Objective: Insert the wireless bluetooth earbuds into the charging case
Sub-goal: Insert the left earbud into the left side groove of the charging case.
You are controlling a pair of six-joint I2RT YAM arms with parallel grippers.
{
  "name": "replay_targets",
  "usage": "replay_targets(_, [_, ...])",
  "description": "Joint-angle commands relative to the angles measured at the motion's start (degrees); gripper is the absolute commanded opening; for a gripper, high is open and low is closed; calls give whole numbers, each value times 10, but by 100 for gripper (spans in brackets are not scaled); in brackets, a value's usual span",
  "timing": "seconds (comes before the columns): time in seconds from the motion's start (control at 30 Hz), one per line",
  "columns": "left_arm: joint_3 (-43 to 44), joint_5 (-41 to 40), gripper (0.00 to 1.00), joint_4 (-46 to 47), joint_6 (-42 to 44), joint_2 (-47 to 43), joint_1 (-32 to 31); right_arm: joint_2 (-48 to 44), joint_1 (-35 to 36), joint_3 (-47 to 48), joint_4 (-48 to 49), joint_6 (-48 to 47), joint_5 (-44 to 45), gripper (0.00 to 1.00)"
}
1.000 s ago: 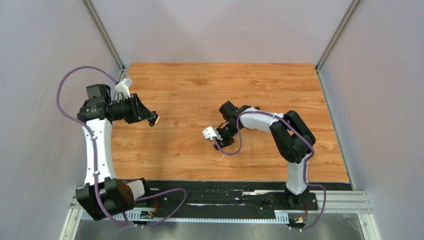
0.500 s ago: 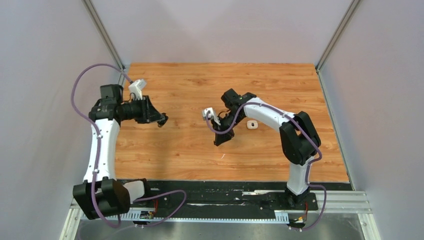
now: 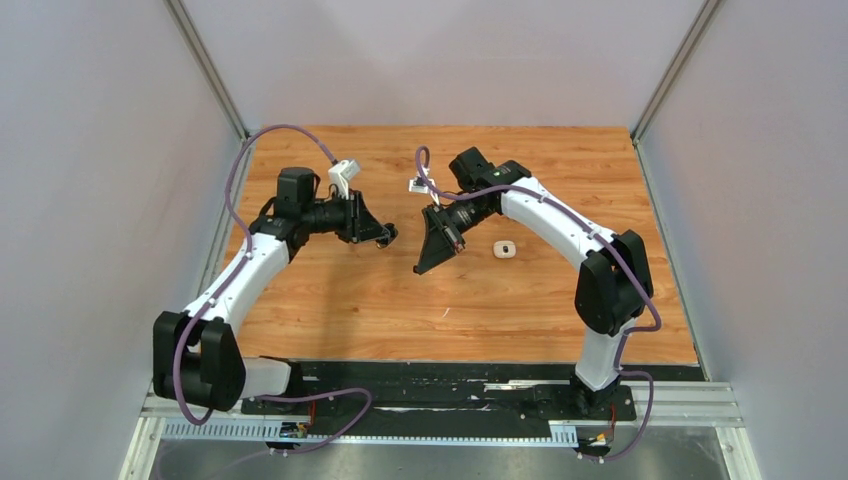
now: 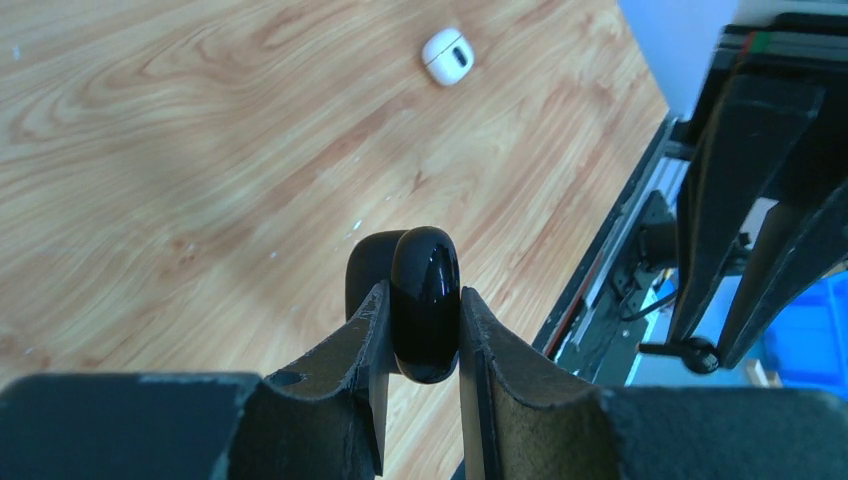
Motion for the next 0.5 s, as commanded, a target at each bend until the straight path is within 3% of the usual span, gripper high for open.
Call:
replay_targets(0.0, [-11, -11, 0, 126, -121, -1, -22, -14, 2, 13, 176, 245, -32, 0])
replay_targets(0.13, [-32, 5, 0, 150, -187, 7, -25, -18, 2, 14, 244, 313, 20, 0])
replay_targets(0.47, [-46, 62, 0, 187, -265, 22, -25, -24, 4, -9, 291, 305, 101, 0])
